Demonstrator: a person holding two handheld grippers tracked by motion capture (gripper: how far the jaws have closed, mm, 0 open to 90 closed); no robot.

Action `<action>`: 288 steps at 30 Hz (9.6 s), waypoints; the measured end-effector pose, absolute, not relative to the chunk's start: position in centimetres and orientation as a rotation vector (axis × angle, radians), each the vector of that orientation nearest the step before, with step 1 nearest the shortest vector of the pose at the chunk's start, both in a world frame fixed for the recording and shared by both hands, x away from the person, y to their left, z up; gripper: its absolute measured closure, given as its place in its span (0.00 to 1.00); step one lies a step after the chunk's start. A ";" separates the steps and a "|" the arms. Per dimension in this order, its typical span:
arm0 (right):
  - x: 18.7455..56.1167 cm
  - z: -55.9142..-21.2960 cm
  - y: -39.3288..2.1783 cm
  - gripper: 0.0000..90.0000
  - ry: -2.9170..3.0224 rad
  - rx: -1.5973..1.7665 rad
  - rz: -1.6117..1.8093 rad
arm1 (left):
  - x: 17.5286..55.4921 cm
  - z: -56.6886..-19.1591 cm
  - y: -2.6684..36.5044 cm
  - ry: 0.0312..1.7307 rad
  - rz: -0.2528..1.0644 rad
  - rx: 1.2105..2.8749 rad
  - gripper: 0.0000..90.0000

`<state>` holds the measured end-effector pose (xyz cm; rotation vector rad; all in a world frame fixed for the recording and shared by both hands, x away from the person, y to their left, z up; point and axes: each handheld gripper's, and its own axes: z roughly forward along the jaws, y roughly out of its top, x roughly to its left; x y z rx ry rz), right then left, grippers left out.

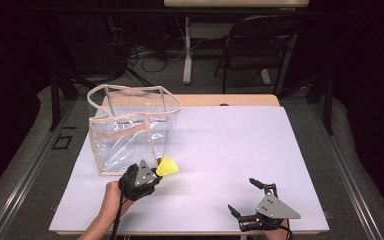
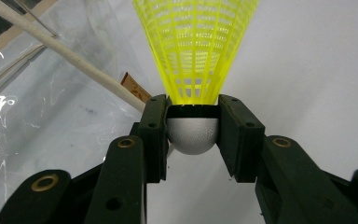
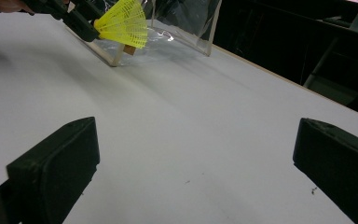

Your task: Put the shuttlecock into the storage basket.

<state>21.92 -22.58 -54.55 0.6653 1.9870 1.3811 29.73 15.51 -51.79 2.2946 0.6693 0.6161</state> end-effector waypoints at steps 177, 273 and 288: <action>22.0 -54.6 -22.5 0.00 1.989 0.675 1.353 | 32.9 -40.5 18.8 0.664 0.900 2.044 0.72; 22.0 -54.6 -22.4 0.00 1.993 0.675 1.347 | 39.3 -37.9 20.3 0.789 0.957 1.973 0.72; 22.0 -54.7 -22.4 0.00 1.992 0.675 1.348 | 40.7 -37.9 20.4 0.799 0.936 2.002 0.72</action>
